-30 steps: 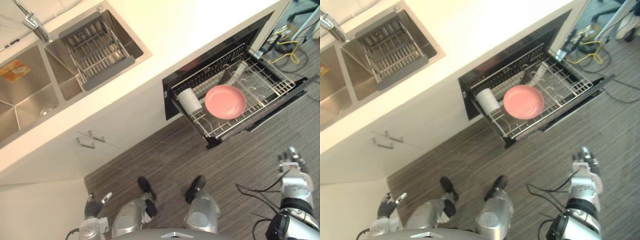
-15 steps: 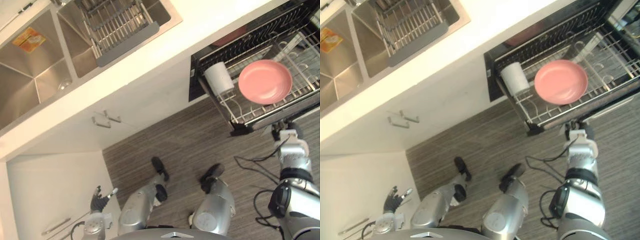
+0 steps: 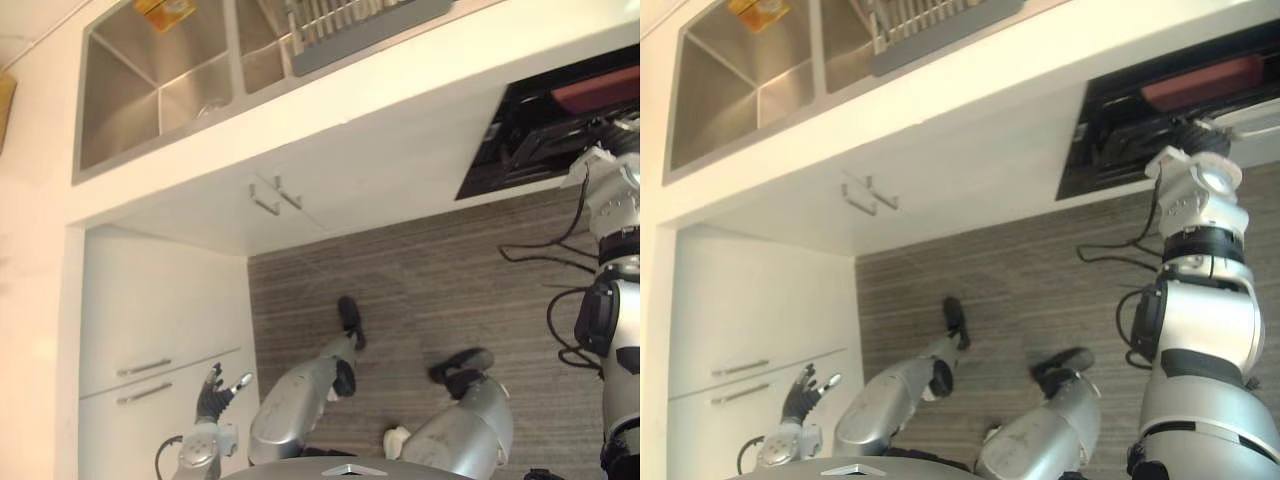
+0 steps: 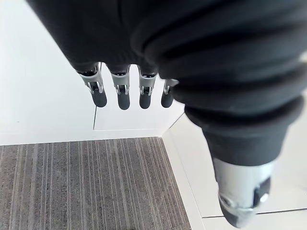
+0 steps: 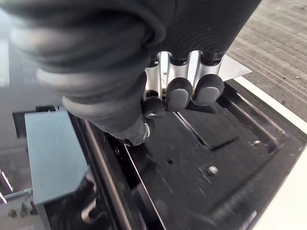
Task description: Walk over to the sink, pick up the cup, carry it to the dishwasher, place the cup inside the dishwasher, then close the dishwasher door
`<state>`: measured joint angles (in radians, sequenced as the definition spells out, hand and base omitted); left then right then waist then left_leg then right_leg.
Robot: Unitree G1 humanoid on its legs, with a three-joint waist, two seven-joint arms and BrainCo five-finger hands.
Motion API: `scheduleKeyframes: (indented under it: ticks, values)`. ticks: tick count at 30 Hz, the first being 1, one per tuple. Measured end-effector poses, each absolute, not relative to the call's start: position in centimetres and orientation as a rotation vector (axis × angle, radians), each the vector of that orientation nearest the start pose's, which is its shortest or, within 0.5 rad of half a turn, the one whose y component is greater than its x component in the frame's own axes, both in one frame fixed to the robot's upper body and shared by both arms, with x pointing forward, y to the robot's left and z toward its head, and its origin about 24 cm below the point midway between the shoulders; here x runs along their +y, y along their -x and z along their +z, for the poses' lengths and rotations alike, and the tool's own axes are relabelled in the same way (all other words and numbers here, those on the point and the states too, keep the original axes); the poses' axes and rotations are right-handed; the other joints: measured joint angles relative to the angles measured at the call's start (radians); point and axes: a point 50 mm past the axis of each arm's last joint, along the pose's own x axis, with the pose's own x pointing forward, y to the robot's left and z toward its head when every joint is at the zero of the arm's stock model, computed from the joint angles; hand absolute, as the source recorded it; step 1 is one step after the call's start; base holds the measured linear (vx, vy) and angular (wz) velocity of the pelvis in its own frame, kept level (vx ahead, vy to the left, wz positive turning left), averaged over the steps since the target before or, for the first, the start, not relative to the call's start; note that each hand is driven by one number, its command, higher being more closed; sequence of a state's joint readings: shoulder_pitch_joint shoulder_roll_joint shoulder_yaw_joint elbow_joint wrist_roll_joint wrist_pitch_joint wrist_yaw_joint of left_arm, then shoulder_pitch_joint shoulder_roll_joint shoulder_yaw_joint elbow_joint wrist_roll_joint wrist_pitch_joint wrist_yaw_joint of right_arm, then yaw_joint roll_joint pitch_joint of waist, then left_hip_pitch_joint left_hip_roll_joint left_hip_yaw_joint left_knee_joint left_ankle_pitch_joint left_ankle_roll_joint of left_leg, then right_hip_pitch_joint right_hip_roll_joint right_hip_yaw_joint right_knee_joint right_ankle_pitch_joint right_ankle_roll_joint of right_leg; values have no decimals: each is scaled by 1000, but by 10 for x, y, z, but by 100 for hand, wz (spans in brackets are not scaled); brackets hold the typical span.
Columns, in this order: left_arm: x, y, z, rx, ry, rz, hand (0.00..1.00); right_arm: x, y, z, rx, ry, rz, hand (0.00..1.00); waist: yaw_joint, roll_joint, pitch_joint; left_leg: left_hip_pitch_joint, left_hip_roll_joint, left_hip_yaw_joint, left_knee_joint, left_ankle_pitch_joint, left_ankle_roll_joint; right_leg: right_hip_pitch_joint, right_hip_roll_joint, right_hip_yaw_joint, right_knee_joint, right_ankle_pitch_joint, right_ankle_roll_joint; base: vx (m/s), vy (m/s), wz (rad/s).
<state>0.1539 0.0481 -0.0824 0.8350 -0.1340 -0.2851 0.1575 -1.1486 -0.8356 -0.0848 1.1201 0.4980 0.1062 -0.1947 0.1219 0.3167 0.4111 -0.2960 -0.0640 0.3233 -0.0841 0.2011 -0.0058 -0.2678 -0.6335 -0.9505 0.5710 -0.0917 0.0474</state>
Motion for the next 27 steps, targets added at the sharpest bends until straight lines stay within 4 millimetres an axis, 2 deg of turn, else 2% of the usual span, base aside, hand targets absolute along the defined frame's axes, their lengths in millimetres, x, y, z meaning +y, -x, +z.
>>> scheduleKeyframes:
  ticks: [2,7,9,10,12,14,15,16,17,19,20,21,22,23,24,25,26,27]
  values:
    - [167,-130,-130,698,23,179,0,-369,-359,275,-174,41,-739,0,26,0,0,-7,-3,-5,1,7,-4,5,-10,-17,11,-7,0,24,11,25]
    - [165,-132,-127,675,74,128,0,-382,-350,281,-82,357,-857,0,31,0,0,-13,-10,-27,6,18,0,11,-8,-27,11,-9,2,56,6,8]
    - [165,-134,-126,661,103,125,0,-383,-349,284,-44,408,-871,0,31,0,0,-13,-7,-28,6,18,1,13,-2,-29,6,-7,0,53,-10,-1]
    - [166,-134,-125,653,128,131,0,-383,-349,283,-30,412,-861,0,31,-1,0,-12,0,-28,6,18,13,18,11,-32,-5,-6,-2,69,-36,-4]
    - [169,-135,-125,648,149,138,0,-385,-349,277,-4,391,-837,0,27,-6,4,-2,15,-30,6,18,24,41,38,-47,-29,-5,-4,90,-60,-3]
    - [174,-136,-123,628,162,161,0,-388,-344,252,1,368,-786,0,25,-25,19,32,31,-31,6,13,36,84,72,-52,-61,-4,-4,99,-78,-7]
    - [179,-136,-121,612,177,185,0,-386,-341,221,15,341,-738,0,22,-47,35,62,44,-30,6,2,44,120,98,-53,-88,-2,-4,120,-95,-10]
    - [185,-138,-118,588,192,213,0,-381,-334,182,42,288,-690,0,8,-74,52,94,53,-29,7,-10,41,159,120,-55,-113,0,-7,127,-97,-9]
    - [188,-138,-117,580,190,223,0,-377,-330,159,63,259,-670,0,0,-90,58,107,54,-29,6,-17,43,175,129,-54,-123,0,-8,174,-99,-3]
    - [196,-134,-115,575,178,264,0,-352,-296,55,249,143,-615,0,-47,-158,52,149,55,-29,6,-51,38,214,143,-29,-137,17,-31,217,-84,-2]
    - [197,-132,-116,581,174,269,0,-345,-283,29,306,95,-609,0,-61,-169,52,165,55,-28,6,-59,40,220,144,-1,-133,31,-45,232,-26,-7]
    - [198,-129,-117,598,159,278,0,-329,-252,-19,427,-13,-583,0,-84,-192,43,198,55,-26,6,-80,41,221,148,88,-119,58,-81,266,8,-19]
    - [200,-124,-119,618,132,294,0,-309,-217,-61,555,-79,-554,0,-98,-223,24,236,54,-29,7,-100,47,218,154,179,-98,79,-96,288,4,-28]
    - [203,-123,-120,637,107,306,0,-294,-189,-87,636,-121,-545,0,-102,-243,9,266,58,-31,7,-112,51,205,167,258,-79,85,-78,287,-29,-17]
    - [207,-124,-121,647,80,321,0,-279,-163,-108,709,-170,-547,0,-114,-257,-18,272,77,-42,7,-122,50,197,230,341,-113,31,-6,252,-94,8]
    - [211,-128,-121,649,65,333,0,-264,-142,-124,774,-208,-543,0,-127,-266,-36,273,93,-59,6,-126,45,197,309,399,-168,-14,19,239,-149,54]
    - [212,-138,-121,655,48,347,0,-245,-113,-141,847,-262,-551,0,-146,-281,-52,277,112,-100,6,-125,35,201,432,494,-279,-47,25,166,-155,64]
    - [213,-142,-121,654,47,350,0,-239,-105,-145,867,-279,-557,0,-152,-289,-56,278,113,-117,6,-123,30,203,469,532,-329,-46,25,130,-163,80]
